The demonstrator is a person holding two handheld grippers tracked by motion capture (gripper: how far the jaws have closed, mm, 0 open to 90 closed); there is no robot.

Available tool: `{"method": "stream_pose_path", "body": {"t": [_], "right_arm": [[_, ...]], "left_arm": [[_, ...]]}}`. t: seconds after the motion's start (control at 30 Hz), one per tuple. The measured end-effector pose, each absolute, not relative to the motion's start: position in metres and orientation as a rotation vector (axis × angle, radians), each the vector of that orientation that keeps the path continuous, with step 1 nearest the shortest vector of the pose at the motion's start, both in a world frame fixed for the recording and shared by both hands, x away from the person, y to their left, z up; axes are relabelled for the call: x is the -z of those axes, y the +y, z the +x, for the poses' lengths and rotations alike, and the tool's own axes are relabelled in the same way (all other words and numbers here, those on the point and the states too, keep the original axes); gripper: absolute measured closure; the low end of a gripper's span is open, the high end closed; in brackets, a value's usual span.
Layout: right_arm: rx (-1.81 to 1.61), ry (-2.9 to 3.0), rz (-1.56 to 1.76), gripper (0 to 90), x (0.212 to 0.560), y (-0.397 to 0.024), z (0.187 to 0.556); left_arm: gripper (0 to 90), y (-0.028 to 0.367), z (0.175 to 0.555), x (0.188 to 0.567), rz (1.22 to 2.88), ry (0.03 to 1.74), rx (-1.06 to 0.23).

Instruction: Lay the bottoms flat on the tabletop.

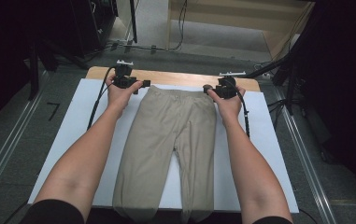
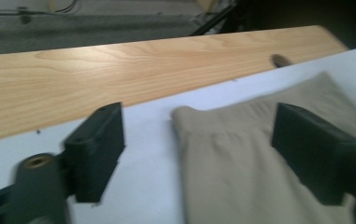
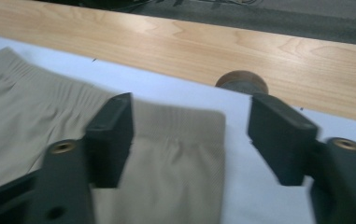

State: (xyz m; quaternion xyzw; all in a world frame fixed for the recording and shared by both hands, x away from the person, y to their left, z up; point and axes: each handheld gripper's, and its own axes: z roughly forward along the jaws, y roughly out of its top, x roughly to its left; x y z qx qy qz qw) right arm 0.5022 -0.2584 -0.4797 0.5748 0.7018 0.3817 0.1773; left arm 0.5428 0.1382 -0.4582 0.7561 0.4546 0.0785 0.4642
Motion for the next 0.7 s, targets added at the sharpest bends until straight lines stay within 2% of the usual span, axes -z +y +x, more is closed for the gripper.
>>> {"method": "stream_pose_path", "body": {"t": [0.23,0.63,0.7], "right_arm": [[-1.182,1.995,1.528,18.0,0.467,-0.243,0.451],[-1.298,2.111,1.342,12.7,0.464,-0.199,0.348],[-1.263,2.136,1.317,5.9,0.465,-0.192,0.333]], "left_arm": [[0.4,0.154,0.490,0.461,1.857,0.965,-0.121],[0.0,0.179,0.394,0.466,1.876,0.920,-0.126],[0.0,0.184,0.378,0.469,1.894,0.913,-0.128]]}}
